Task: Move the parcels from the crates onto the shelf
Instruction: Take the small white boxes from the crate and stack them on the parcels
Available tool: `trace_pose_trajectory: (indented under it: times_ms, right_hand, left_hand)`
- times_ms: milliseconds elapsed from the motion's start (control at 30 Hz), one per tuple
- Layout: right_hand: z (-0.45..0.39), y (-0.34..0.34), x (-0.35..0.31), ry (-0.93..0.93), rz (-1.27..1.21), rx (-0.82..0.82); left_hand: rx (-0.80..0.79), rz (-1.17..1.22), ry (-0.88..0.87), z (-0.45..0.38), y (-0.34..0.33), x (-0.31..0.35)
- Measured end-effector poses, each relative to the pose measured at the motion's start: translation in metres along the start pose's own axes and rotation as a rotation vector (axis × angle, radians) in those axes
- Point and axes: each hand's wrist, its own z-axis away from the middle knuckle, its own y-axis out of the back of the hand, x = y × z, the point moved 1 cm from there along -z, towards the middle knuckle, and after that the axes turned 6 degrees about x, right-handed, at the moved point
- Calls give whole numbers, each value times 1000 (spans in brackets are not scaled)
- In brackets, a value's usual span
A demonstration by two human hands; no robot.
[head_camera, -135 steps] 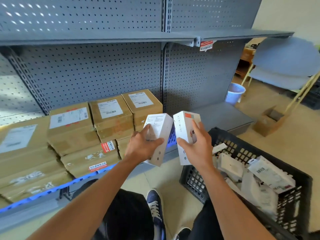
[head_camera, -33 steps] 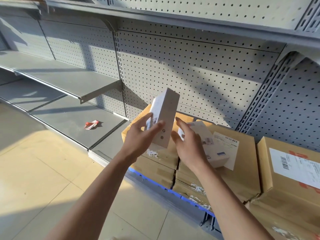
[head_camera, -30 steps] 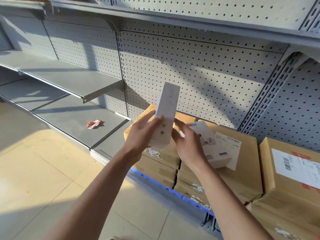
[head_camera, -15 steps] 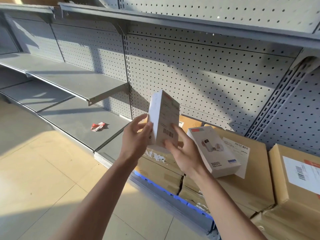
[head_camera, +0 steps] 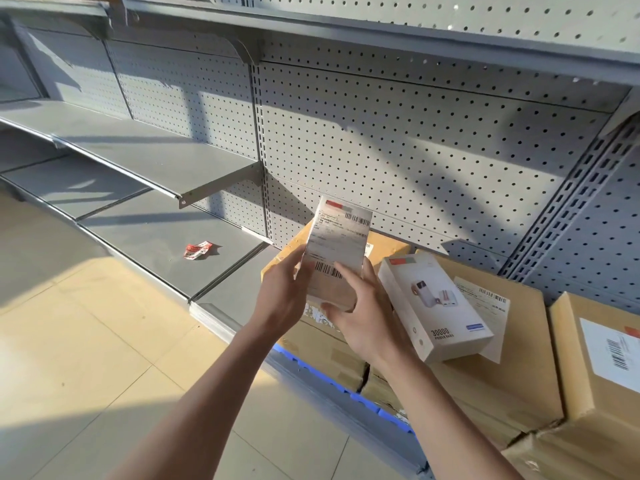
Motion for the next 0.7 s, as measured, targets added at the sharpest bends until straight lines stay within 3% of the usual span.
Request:
trace_pose_trajectory:
  times_ms: [167,367,533,700]
  right_hand:
    - [1,0,-1,39,131,-29]
    - [-1,-2,-4,40,93,20]
    - [-7,2,-6,15,116,121]
    - [-11,-8,-6,-5,119,182]
  left_hand:
    - [36,-35,130,-4,-7,-15]
    - [88,-27,103,-4,-6,-18]
    - [150,-235,-168,1,-2,-19]
    - [86,-442,-472,7,1,-31]
